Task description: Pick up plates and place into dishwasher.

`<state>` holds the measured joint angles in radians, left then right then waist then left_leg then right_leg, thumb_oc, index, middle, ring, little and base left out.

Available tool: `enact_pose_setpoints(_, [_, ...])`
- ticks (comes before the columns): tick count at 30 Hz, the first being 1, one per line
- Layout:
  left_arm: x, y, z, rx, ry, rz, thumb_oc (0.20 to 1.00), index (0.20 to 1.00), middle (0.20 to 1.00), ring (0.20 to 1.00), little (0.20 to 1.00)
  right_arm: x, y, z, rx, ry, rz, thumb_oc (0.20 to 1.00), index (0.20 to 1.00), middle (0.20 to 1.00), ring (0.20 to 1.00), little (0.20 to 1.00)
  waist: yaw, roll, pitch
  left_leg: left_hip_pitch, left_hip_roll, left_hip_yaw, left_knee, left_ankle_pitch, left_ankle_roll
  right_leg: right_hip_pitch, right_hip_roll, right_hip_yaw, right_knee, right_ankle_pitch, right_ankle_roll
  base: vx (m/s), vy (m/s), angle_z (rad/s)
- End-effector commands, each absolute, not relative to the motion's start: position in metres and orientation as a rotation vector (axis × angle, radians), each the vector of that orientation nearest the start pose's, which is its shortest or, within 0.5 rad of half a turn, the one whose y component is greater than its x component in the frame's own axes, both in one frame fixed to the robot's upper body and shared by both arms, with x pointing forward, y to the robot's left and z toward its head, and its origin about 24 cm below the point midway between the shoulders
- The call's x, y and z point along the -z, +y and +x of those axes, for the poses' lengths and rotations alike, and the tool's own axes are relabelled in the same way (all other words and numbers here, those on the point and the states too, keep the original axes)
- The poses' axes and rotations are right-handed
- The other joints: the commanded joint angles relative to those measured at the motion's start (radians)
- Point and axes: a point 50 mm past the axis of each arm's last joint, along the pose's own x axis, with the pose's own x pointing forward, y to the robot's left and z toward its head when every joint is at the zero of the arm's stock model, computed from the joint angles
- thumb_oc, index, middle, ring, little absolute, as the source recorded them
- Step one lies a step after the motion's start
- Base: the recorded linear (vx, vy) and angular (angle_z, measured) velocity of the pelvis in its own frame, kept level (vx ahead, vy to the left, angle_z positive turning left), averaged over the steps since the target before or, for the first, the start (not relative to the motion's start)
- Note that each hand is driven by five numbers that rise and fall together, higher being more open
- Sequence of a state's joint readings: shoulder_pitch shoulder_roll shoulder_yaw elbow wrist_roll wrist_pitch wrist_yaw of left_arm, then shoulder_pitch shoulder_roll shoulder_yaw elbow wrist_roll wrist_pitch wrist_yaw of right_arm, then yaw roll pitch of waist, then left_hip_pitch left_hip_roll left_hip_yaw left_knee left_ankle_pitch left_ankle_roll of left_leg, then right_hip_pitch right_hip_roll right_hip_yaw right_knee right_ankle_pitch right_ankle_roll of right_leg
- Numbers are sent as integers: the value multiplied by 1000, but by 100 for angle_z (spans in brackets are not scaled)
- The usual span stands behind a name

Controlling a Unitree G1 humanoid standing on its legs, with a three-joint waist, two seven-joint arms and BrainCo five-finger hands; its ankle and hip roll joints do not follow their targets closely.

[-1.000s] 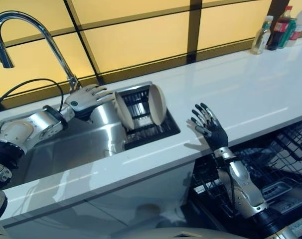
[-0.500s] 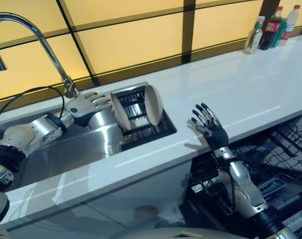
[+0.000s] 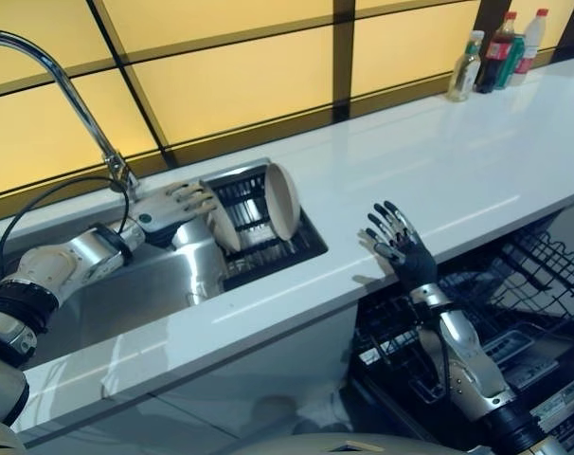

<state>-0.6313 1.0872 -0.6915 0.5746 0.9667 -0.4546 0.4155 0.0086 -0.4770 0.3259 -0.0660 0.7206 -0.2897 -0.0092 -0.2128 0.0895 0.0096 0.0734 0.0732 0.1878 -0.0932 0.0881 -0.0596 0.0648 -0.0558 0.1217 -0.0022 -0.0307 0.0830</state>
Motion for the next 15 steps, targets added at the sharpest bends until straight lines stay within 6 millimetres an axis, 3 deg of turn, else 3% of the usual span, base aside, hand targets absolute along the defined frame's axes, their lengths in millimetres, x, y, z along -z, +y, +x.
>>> enact_pose_setpoints(1, [-140,297,322,297,-382,2066,1000,1000,1000,1000,1000,-92,-164,244,-287,-270,333,1000,1000,1000,1000,1000,-12,-34,26,11,-29,-1,6,-98,54,-77,-24,-27,-14,78,77,0,0,0])
enact_pose_setpoints(9, [-131,307,320,306,-281,2092,1000,1000,1000,1000,1000,-92,-165,243,-285,-267,328,1000,1000,1000,1000,1000,-17,-30,32,15,-28,2,6,-98,54,-73,-23,-26,-14,77,77,0,0,0])
enact_pose_setpoints(10, [-131,307,320,306,-268,2096,705,705,705,705,705,-92,-165,243,-284,-268,328,1000,1000,1000,1000,1000,-17,-30,32,15,-28,2,6,-97,54,-73,-23,-27,-14,77,76,0,0,0])
enact_pose_setpoints(12, [-128,309,320,300,-250,2102,200,200,200,200,200,-92,-165,243,-285,-269,327,1000,1000,1000,1000,1000,-16,-31,34,16,-29,1,6,-96,54,-72,-22,-28,-14,76,76,0,0,0])
enact_pose_setpoints(15, [-127,310,320,296,-247,2103,200,200,200,200,200,-92,-165,242,-288,-270,327,1000,1000,1000,1000,1000,-17,-31,37,16,-29,1,6,-95,54,-72,-22,-30,-12,76,75,0,0,0])
